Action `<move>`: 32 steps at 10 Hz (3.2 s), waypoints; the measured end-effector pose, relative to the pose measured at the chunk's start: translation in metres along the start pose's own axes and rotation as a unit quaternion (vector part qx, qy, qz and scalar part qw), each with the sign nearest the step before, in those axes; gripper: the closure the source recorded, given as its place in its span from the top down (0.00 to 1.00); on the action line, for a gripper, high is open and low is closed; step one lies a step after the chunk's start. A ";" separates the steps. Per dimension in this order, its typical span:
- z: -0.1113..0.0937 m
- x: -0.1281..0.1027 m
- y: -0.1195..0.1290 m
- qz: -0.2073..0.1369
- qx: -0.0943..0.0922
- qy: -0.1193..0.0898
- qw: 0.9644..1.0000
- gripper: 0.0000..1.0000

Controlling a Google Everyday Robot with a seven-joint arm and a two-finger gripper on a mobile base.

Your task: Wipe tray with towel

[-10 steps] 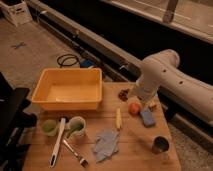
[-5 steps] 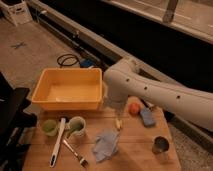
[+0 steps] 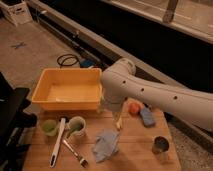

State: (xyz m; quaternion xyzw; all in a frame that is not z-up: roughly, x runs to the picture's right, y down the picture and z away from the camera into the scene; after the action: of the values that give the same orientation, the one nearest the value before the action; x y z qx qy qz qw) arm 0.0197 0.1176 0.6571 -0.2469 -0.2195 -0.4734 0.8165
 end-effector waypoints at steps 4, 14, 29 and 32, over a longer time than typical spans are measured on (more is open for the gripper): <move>-0.013 -0.006 -0.011 -0.015 0.000 0.037 0.999 0.63; 0.099 -0.072 0.016 -0.012 -0.015 -0.100 0.995 0.63; 0.155 -0.066 0.029 0.026 -0.001 -0.161 0.987 0.63; 0.181 -0.069 0.030 0.022 -0.007 -0.191 0.981 0.63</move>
State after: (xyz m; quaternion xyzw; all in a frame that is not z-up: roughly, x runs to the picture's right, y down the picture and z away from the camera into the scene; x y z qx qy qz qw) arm -0.0080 0.2864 0.7517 -0.3435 -0.3620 -0.4012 0.7681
